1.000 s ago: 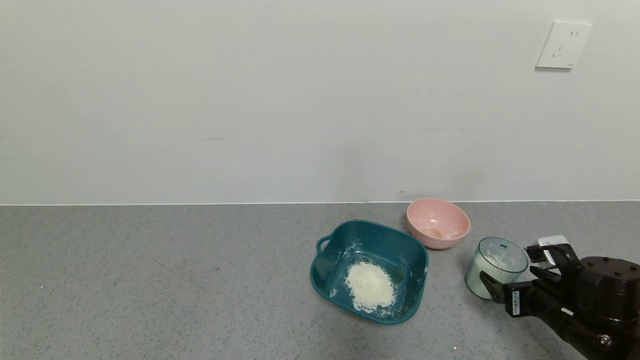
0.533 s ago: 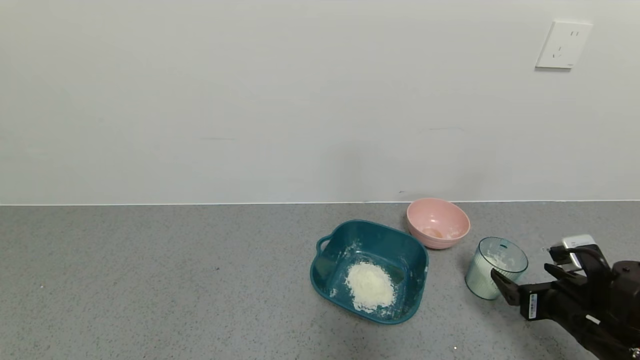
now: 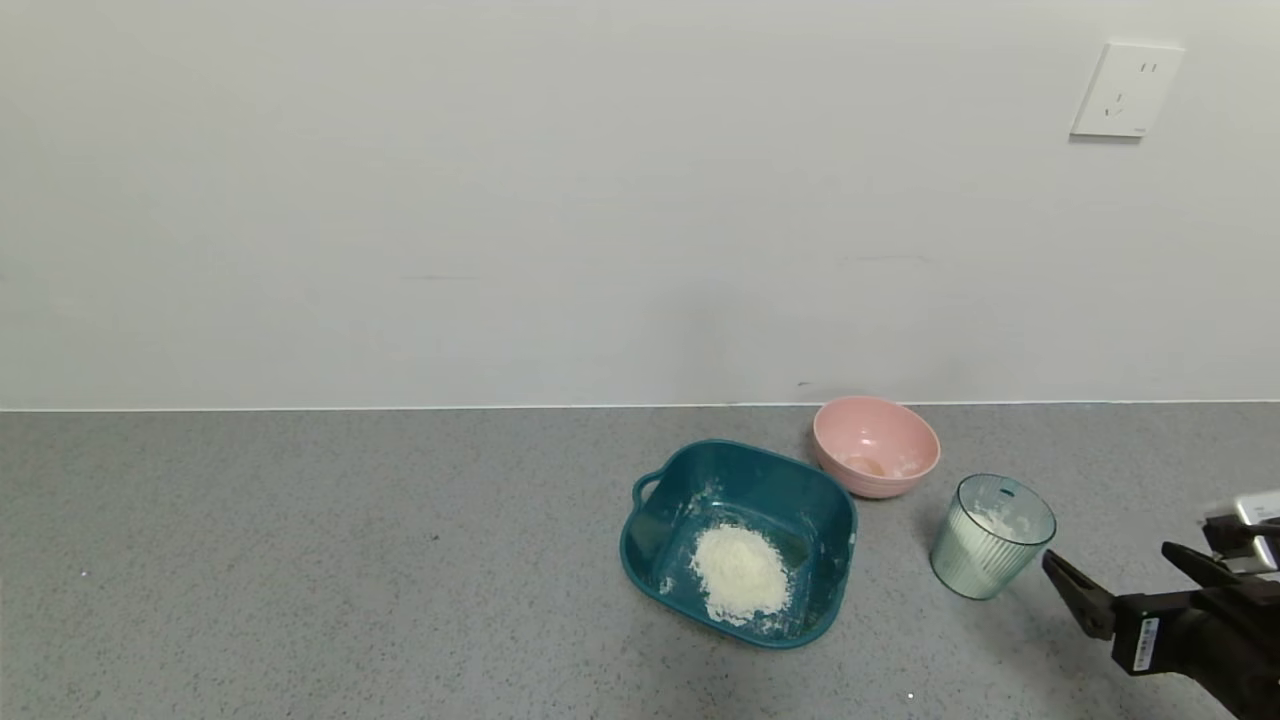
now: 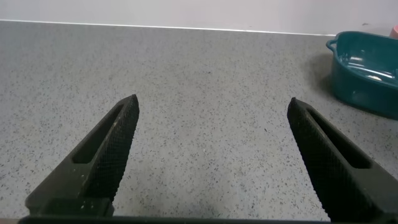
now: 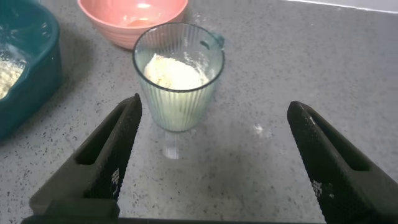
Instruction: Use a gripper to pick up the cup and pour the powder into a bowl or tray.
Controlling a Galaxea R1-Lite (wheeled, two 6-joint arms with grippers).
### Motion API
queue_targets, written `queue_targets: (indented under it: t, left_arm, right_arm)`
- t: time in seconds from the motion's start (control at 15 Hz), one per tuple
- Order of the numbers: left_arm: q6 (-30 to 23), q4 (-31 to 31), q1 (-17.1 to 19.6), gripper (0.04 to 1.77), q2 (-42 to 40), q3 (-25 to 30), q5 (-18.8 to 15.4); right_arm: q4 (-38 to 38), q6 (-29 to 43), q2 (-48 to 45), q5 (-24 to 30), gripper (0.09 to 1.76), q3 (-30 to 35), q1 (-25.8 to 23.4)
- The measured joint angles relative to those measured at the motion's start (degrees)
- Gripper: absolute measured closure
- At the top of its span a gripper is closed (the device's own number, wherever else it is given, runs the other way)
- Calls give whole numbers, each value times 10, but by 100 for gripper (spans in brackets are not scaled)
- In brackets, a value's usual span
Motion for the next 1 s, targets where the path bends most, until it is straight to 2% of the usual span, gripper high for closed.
queue_targets:
  t: [0.4,0.73,0.87,1.0]
  left_arm:
    - [0,0,0,9,0,0,0]
    - [0,-1,0,9,0,0,0]
    - [0,0,0,9,0,0,0]
    - [0,0,0,9,0,0,0]
  right_arm:
    - [81,-1,-104,-2,15,3,-5]
    - [208,1,-226,3,15,3,-16]
    - [278,2,-289,22,15,3,-31]
    - [346,2,-355,65,15,2,-67]
